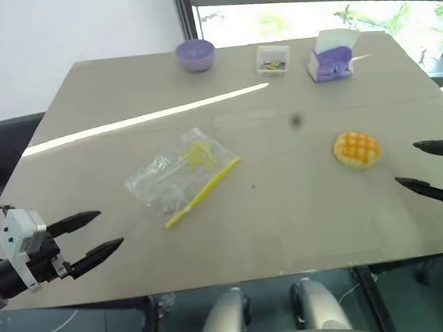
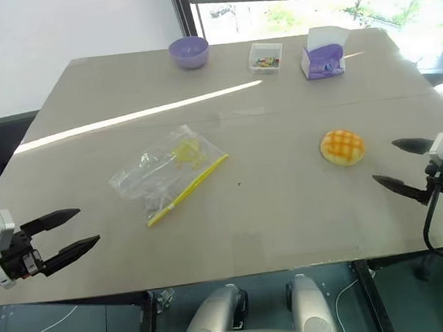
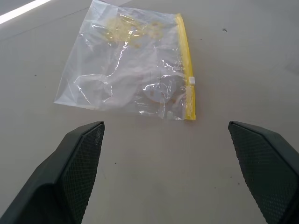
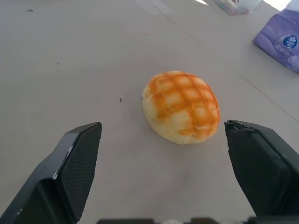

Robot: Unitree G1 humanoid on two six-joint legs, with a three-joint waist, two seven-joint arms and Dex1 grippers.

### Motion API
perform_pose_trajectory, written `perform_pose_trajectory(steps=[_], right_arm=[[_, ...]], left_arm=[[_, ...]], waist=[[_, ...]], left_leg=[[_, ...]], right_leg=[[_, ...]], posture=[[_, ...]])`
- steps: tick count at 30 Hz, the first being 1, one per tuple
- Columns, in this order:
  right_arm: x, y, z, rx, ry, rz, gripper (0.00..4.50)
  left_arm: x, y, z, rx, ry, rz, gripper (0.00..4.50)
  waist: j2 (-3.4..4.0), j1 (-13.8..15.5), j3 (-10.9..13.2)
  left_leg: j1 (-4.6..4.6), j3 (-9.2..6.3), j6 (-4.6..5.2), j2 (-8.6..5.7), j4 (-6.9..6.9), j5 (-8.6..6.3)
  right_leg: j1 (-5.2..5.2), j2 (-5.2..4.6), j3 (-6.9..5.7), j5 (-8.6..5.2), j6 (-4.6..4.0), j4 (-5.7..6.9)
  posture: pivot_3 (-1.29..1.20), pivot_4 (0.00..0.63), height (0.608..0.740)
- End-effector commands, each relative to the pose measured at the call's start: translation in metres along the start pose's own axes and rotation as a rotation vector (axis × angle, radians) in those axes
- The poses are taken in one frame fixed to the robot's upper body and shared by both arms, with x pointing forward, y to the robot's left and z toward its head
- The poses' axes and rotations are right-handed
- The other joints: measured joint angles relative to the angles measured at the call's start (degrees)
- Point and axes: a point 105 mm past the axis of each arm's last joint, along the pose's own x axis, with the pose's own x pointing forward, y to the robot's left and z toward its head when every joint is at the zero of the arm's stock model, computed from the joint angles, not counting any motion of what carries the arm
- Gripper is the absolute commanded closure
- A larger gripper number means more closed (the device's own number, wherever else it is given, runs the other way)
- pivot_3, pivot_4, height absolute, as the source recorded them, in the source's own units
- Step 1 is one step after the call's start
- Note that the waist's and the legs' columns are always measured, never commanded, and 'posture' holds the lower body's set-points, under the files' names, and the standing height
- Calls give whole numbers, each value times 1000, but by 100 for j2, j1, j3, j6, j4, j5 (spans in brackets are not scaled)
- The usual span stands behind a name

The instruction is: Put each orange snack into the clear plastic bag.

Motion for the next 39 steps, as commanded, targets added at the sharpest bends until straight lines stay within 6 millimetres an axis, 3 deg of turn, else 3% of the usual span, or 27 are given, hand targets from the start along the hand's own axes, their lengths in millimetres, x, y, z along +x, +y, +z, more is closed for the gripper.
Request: perform_pose_trajectory(steps=[1,15,22,25,30,34,39], right_arm=[[-4,-8,13,-42,-22,-24,12],[16,-7,22,-47,-75,16,12],[40,0,44,-81,-161,94,12],[59,14,66,-97,-252,174,12],[88,52,93,-116,-365,327,12],[103,81,103,-120,-415,432,12],[108,96,105,-115,-433,482,12]], left_arm=[[-5,6,10,31,-15,35,0],[10,5,21,-14,-91,66,0],[24,10,21,-232,-103,156,0],[26,13,5,-507,-2,225,0],[24,-4,-18,-918,82,171,0],[36,-6,-16,-1044,33,155,0],[57,-5,-16,-1092,30,178,0]], waist=[[0,0,0],[1,0,2],[1,-13,5],[2,-22,7],[-4,-25,13],[-6,13,13],[-8,80,12]], left_leg=[[0,0,0,0,0,0],[-2,-2,0,1,-4,0],[-2,-5,0,1,-5,-1],[-1,-6,0,1,-5,-1],[-5,-17,0,-2,-6,-1],[-9,-23,-3,-6,-8,-1],[-9,-33,-9,-19,-5,2]], right_leg=[[0,0,0,0,0,0],[-1,-1,-1,1,0,-7],[-1,0,-3,12,19,-8],[-2,1,-2,14,23,-7],[-12,8,-14,14,25,5],[-18,2,-17,15,24,8],[-16,-7,-23,17,23,9]], posture=[[0,150,740],[0,150,740],[0,150,740],[0,150,740],[0,150,740],[0,150,740],[0,150,740]])
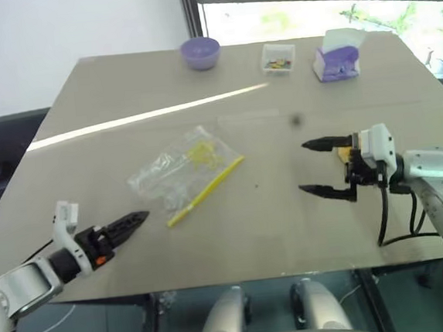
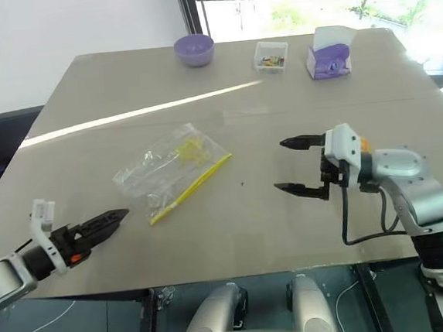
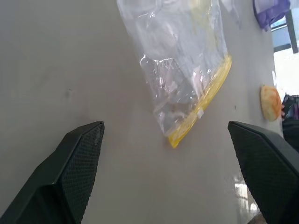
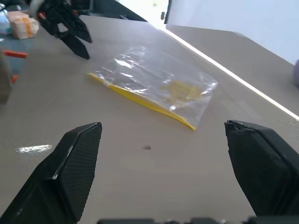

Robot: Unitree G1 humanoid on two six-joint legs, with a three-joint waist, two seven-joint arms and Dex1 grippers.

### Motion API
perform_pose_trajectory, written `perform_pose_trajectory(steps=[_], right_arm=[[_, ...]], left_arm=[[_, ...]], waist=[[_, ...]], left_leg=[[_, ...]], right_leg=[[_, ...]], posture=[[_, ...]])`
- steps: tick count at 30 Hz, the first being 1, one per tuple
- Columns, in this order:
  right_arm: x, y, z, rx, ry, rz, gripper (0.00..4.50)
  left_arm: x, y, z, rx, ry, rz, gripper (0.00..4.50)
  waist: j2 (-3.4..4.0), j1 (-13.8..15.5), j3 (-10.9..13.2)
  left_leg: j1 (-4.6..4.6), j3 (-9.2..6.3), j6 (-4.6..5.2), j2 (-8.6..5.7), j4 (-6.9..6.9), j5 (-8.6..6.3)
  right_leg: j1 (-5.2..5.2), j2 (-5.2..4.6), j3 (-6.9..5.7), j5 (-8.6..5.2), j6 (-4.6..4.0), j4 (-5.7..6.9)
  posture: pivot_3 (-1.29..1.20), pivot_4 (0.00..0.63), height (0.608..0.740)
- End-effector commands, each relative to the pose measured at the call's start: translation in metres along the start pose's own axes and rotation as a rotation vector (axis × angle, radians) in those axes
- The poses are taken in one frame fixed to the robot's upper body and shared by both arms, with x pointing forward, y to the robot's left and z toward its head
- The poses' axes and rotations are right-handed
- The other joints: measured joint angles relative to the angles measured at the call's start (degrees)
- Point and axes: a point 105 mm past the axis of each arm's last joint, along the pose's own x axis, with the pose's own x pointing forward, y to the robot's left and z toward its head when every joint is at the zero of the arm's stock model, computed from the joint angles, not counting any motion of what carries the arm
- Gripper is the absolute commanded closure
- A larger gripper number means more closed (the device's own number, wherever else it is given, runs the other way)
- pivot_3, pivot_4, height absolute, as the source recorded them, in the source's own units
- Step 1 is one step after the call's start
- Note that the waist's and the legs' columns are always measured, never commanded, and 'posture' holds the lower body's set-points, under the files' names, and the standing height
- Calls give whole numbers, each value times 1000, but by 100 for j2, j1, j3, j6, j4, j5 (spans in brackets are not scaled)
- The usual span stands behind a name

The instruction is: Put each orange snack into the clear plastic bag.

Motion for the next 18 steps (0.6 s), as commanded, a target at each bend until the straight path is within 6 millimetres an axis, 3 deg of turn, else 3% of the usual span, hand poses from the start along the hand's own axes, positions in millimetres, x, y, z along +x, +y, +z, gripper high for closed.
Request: perform_pose_trajectory(steps=[1,8,18], right_arm=[[3,4,11,-38,-27,22,12],[3,13,13,-30,-49,48,12],[-15,6,9,-41,-23,17,12]], left_arm=[[9,-2,0,-30,-7,10,0],[33,-13,-1,-57,-13,-12,0],[42,-18,3,-79,21,-43,0]], waist=[[1,10,-1],[1,79,-2],[1,73,-3]], left_leg=[[1,1,-5,-2,0,2],[1,0,-15,-2,-1,8],[2,2,-20,-5,-1,11]], right_leg=[[0,-2,3,0,0,1],[1,-1,1,0,-1,3],[2,3,3,0,-1,4]], posture=[[0,150,740],[0,150,740],[0,150,740]])
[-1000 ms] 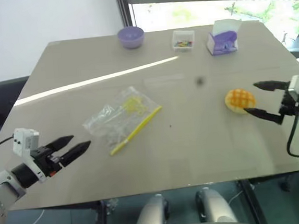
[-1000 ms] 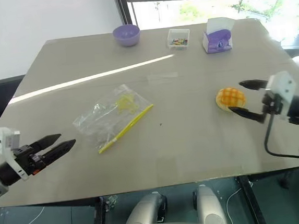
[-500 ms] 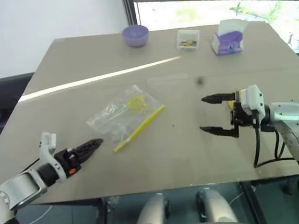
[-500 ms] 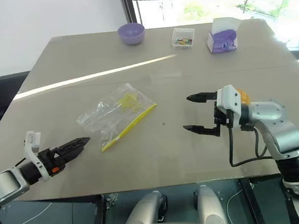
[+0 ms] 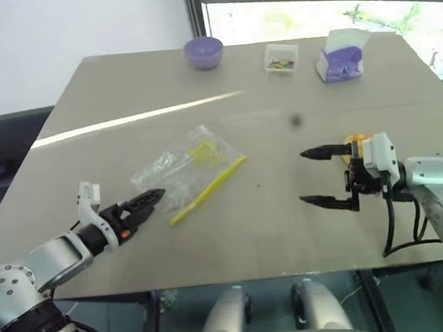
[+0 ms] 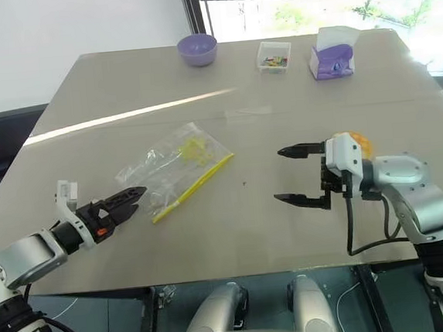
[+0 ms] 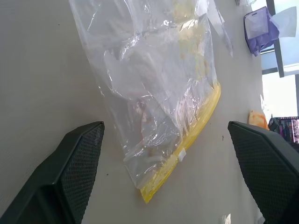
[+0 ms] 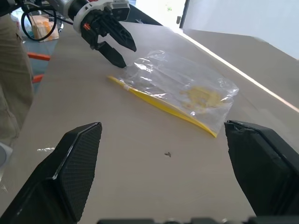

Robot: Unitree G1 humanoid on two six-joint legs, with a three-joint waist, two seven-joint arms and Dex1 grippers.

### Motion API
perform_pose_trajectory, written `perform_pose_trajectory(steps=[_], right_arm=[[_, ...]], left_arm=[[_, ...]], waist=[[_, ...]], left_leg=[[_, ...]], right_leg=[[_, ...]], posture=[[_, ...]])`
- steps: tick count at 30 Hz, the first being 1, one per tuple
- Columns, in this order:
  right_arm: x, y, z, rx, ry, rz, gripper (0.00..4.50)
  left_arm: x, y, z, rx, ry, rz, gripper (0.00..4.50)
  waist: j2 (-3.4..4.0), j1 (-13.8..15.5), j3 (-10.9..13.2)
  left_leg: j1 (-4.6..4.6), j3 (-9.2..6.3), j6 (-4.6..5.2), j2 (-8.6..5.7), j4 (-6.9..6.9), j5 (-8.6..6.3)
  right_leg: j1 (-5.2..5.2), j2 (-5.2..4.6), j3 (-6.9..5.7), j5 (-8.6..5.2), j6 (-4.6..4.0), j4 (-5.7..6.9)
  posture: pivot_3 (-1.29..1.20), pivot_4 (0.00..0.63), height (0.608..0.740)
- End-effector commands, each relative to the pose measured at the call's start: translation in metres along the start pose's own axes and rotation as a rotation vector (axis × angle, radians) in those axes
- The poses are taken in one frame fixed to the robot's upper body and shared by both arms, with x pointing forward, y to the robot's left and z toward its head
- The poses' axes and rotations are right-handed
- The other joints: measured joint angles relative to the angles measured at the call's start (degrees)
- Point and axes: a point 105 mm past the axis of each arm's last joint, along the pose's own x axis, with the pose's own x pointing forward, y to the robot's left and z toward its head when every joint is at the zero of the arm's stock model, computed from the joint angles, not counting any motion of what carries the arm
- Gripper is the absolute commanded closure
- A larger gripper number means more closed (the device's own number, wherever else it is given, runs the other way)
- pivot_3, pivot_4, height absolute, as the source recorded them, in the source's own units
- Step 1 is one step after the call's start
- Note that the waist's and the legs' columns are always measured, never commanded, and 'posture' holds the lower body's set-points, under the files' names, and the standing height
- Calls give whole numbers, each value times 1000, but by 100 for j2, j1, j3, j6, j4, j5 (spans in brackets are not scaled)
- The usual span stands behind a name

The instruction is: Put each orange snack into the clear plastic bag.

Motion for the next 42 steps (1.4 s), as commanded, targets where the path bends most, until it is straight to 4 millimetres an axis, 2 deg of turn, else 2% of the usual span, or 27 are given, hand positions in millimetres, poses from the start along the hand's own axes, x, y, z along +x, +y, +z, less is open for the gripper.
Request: perform_pose_trajectory(steps=[1,6,7,8,11,13,15,16,23,25,29,33,37,42], right_arm=[[-7,-4,8,-37,-17,-24,12],[-8,-4,7,-40,-13,-36,12],[-8,-4,7,-40,-13,-38,0],[-9,-4,7,-40,-12,-39,0],[-9,-3,6,-39,-8,-45,0],[-9,-2,6,-40,-9,-52,0],[-9,0,6,-43,-12,-63,0],[-8,0,6,-43,-13,-68,0],[4,4,-2,-73,27,-141,0],[7,5,-5,-76,34,-151,0],[19,-6,-19,-215,132,-248,0],[44,-32,-38,-430,235,-329,0],[73,-58,-46,-586,266,-428,0],[107,-68,-49,-682,251,-438,0]], left_arm=[[9,-2,-6,-13,50,-13,0],[20,-3,-9,-30,69,-22,0],[23,-2,-10,-38,71,-19,540],[25,-2,-11,-46,73,-21,809],[33,-3,-13,-70,70,-36,2217],[39,-4,-14,-83,71,-43,2936],[47,-7,-15,-97,75,-50,4088],[50,-8,-15,-103,76,-55,4397],[66,-31,-2,-185,38,-184,4455],[64,-41,5,-199,21,-246,4455],[54,-59,18,-218,-15,-344,4455],[41,-75,28,-235,-54,-408,4455],[36,-86,33,-229,-90,-439,4455],[36,-95,34,-224,-132,-462,4455]], waist=[[0,4,0],[0,5,0],[0,2,0],[0,0,0],[-1,7,0],[-2,6,0],[-2,8,0],[2,12,-2],[4,18,-4],[1,14,-3],[-7,-16,2],[-15,-79,1],[-19,-131,3],[-23,-144,4]], left_leg=[[-1,0,0,0,0,0],[-1,0,-10,-2,0,6],[-1,0,-10,-3,0,6],[-1,0,-10,-3,0,6],[-2,0,-10,-2,0,6],[-3,0,-11,-3,0,6],[-4,-1,-11,-3,0,7],[-3,-1,-11,-3,0,7],[-3,-11,-16,-12,2,11],[-5,-10,-17,-16,5,11],[-10,-10,-17,-12,6,11],[-8,-5,-22,-6,4,13],[-3,-1,-27,-7,5,17],[-5,-2,-30,-14,-1,19]], right_leg=[[0,0,-1,0,0,0],[1,-2,0,0,0,0],[1,-1,0,0,0,0],[0,-1,1,0,0,-1],[0,-2,1,0,0,-1],[0,-3,0,0,0,-1],[0,-4,-1,0,0,-1],[0,-4,-1,0,0,-1],[3,1,-9,0,1,2],[2,2,-9,0,2,2],[-5,-1,-5,1,2,2],[-8,5,-1,1,1,4],[-9,5,6,1,0,9],[-13,18,5,1,-1,8]], posture=[[0,150,740],[0,150,740],[0,150,740],[0,150,740],[0,150,740],[0,150,740],[0,150,740],[0,150,740],[0,150,740],[0,150,740],[0,150,740],[0,150,740],[0,150,740],[0,150,740]])
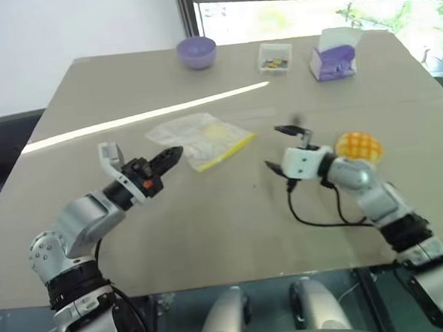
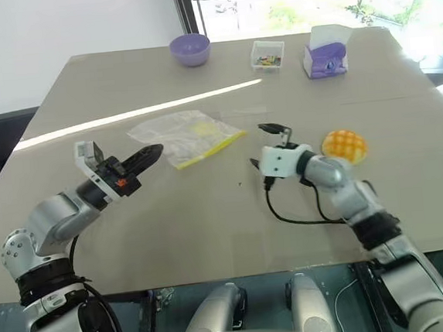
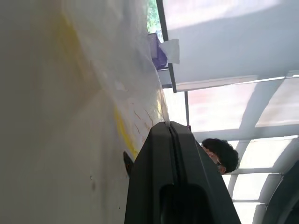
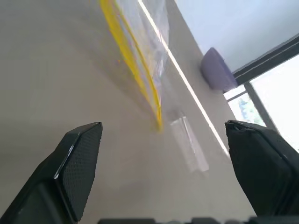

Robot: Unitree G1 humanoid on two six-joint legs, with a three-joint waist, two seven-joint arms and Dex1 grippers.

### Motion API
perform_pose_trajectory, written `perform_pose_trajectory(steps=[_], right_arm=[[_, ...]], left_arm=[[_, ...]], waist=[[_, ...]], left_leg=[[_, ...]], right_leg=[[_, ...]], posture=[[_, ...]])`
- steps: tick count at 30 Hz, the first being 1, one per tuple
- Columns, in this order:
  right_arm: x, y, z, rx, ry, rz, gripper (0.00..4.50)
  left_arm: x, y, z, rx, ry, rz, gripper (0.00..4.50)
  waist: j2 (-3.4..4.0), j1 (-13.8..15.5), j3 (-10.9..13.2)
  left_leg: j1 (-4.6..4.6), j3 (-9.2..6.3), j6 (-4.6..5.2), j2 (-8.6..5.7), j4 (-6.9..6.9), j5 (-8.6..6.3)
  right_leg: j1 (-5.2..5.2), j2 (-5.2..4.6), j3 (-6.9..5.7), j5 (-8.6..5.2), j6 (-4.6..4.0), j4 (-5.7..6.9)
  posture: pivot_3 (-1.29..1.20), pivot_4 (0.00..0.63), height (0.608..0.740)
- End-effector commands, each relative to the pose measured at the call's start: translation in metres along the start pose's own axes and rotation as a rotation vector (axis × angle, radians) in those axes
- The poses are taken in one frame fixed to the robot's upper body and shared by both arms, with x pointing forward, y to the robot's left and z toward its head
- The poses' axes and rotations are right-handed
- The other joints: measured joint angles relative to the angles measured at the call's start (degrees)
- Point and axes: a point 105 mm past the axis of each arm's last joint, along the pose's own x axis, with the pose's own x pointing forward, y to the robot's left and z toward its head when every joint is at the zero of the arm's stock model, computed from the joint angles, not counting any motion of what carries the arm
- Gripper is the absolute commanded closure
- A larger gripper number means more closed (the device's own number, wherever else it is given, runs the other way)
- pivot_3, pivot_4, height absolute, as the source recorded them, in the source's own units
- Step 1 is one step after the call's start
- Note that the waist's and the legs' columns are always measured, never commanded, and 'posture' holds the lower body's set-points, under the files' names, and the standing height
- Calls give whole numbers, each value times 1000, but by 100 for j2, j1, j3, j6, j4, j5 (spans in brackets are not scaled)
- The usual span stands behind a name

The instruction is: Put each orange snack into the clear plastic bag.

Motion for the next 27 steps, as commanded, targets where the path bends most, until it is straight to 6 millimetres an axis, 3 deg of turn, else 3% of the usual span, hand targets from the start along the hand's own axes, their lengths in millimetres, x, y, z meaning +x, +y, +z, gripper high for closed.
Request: perform_pose_trajectory(steps=[1,8,11,19,27], right_arm=[[21,-4,12,-70,-52,-58,0],[53,-6,22,-101,-81,-119,0],[63,-10,19,-131,-58,-151,774],[75,-11,15,-185,-51,-164,4465],[71,-17,12,-204,-66,-175,4465]], left_arm=[[1,-18,1,38,-38,-59,4455],[1,-22,-1,43,-66,-73,4455],[0,-21,-2,39,-73,-71,4500],[0,-18,0,25,-82,-65,4500],[-1,-16,0,18,-84,-64,4500]], waist=[[-3,-6,1],[-4,-32,2],[-4,-44,2],[-5,-57,2],[-5,-64,2]], left_leg=[[0,0,0,0,0,0],[0,1,-2,3,0,2],[2,3,-2,2,0,2],[1,2,-2,2,-1,2],[1,2,-2,3,-1,2]], right_leg=[[1,1,0,0,0,-2],[1,9,3,0,0,-3],[1,11,5,1,-1,-2],[1,16,7,0,-1,-4],[1,18,7,0,-1,-4]], posture=[[0,150,740],[0,150,740],[0,150,740],[0,150,740],[0,150,740]])
